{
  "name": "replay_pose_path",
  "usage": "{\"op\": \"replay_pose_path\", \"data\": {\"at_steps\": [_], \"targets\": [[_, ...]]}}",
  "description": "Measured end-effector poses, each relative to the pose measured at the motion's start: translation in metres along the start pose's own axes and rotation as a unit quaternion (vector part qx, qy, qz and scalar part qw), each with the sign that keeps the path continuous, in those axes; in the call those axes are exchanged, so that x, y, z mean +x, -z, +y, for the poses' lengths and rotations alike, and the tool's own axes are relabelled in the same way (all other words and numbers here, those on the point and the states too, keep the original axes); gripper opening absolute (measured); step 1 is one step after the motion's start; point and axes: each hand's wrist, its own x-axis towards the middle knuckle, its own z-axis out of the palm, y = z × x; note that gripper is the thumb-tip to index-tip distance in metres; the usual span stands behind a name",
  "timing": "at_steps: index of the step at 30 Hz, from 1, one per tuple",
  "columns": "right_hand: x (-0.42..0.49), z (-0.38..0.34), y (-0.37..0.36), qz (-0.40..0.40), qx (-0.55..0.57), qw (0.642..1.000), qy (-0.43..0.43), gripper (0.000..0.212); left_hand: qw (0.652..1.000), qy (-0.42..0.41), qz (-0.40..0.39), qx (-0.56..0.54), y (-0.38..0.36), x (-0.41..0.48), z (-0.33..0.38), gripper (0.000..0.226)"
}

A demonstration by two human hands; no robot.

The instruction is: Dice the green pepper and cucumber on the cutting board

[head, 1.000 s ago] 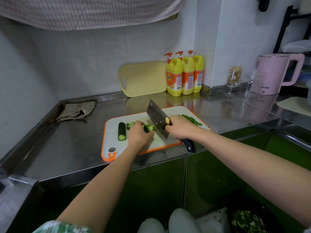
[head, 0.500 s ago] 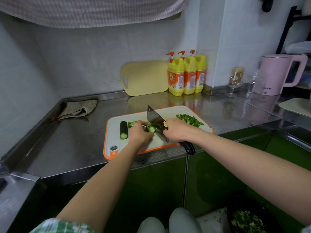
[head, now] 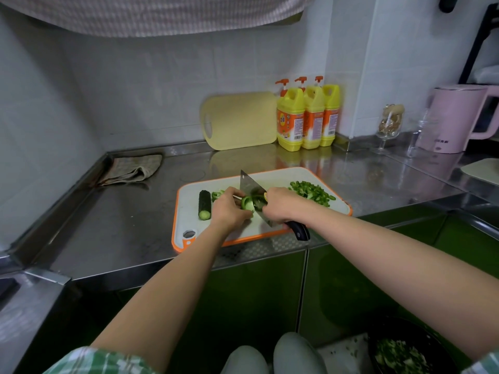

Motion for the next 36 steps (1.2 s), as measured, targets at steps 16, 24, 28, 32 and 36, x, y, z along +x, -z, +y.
{"op": "replay_pose_path", "data": {"at_steps": [16, 24, 28, 32, 36], "targets": [[0.001, 0.035, -0.004, 0.036, 0.308, 0.951, 0.012, 0.012, 0.996, 0.064, 0.015, -0.065, 0.0, 0.009, -0.009, 0.025], [-0.005, 0.034, -0.005, 0.047, 0.322, 0.945, 0.024, 0.019, 0.958, 0.169, 0.028, -0.23, -0.005, 0.013, -0.002, 0.013], [-0.01, 0.035, -0.003, 0.05, 0.321, 0.946, 0.027, 0.02, 0.978, 0.153, 0.047, -0.131, -0.01, 0.013, -0.002, 0.024], [-0.013, 0.034, -0.003, 0.056, 0.289, 0.955, 0.039, 0.019, 0.986, 0.144, 0.072, -0.043, -0.012, 0.014, 0.002, 0.031], [-0.018, 0.031, -0.007, 0.035, 0.266, 0.963, 0.036, 0.014, 0.986, 0.148, 0.067, -0.023, -0.012, 0.011, 0.0, 0.033]]}}
